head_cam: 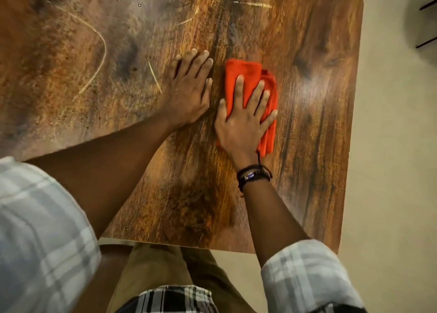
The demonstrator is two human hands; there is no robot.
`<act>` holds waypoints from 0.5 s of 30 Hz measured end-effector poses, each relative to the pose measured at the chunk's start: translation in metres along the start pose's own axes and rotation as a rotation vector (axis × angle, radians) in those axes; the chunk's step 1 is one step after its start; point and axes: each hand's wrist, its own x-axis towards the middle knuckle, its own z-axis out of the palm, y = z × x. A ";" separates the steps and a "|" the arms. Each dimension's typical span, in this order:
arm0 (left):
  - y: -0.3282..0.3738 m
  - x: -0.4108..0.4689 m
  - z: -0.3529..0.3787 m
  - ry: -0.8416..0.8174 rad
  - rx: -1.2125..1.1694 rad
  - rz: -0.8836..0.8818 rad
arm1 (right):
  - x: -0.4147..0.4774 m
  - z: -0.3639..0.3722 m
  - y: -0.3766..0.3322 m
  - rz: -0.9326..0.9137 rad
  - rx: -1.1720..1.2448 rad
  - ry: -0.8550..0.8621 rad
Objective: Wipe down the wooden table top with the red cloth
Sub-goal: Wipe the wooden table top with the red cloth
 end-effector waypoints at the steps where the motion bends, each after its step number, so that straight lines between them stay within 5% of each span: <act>1: 0.000 0.000 -0.001 -0.004 -0.007 0.001 | -0.021 0.001 0.000 -0.016 0.008 0.004; 8: 0.000 0.000 -0.002 -0.014 -0.016 0.007 | -0.187 0.018 0.015 -0.155 -0.031 -0.064; 15: 0.001 0.002 0.002 0.022 -0.005 -0.001 | -0.061 0.007 0.015 -0.040 0.018 0.003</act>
